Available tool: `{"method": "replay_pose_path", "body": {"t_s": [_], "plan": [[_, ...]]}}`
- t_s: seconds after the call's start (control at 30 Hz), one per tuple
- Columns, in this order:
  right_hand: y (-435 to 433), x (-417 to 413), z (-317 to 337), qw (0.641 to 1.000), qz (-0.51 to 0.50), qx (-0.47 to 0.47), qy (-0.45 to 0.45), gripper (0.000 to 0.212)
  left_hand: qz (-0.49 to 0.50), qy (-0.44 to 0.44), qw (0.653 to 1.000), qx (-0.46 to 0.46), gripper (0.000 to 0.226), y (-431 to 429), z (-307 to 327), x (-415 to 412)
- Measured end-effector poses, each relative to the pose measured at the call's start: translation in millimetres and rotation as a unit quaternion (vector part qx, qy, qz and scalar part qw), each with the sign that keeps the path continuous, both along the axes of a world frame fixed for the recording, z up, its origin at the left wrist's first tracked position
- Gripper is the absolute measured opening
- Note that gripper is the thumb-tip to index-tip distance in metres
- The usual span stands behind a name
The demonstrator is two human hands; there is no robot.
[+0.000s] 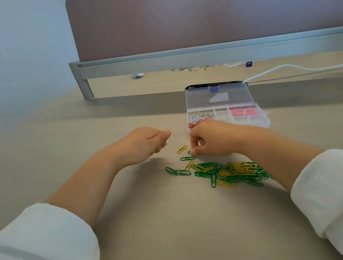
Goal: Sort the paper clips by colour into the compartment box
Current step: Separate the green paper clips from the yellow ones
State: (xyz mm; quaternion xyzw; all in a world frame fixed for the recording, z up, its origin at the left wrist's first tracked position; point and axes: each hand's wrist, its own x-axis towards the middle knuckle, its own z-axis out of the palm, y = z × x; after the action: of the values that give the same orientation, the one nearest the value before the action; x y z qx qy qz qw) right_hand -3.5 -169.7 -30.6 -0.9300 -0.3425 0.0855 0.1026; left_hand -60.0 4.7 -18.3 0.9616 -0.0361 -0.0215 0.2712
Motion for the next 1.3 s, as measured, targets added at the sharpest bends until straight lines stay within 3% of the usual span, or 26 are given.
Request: {"method": "replay_pose_path", "body": {"t_s": [0.13,0.3,0.4,0.57,0.77,0.87,1.07,1.13,1.3], "plan": [[3,-4,0,0.999,-0.002,-0.038,0.024,0.037,-0.059,0.046,0.997,0.024,0.030,0,1,-1],[7,-6,0,0.997,0.001,-0.080,0.001,0.030,-0.127,0.071,0.989,0.010,0.006,3,4,-4],[9,-5,-1,0.997,-0.002,-0.080,-0.021,0.028,-0.162,0.090,0.982,0.036,0.016,-1,2,-4],[8,-4,-5,0.997,-0.006,-0.061,-0.041,0.019,-0.162,0.076,0.982,0.069,0.013,-3,-4,1],[7,-2,-5,0.998,-0.013,0.056,0.018,0.018,-0.134,0.063,0.982,0.121,0.017,1,-6,3],[8,-4,-2,0.992,-0.018,0.111,0.051,0.031,-0.066,0.038,0.994,0.076,0.029,3,-6,6],[11,-6,0,0.988,-0.017,0.134,0.070,0.027,-0.018,0.010,1.000,-0.003,0.030,6,-12,9],[10,-7,1,0.990,-0.008,0.126,0.063,0.018,-0.006,0.018,0.998,-0.054,0.026,5,-15,9],[6,-7,-3,0.998,0.017,0.055,0.022,0.021,0.012,0.031,0.990,-0.133,0.020,2,-17,8]]}}
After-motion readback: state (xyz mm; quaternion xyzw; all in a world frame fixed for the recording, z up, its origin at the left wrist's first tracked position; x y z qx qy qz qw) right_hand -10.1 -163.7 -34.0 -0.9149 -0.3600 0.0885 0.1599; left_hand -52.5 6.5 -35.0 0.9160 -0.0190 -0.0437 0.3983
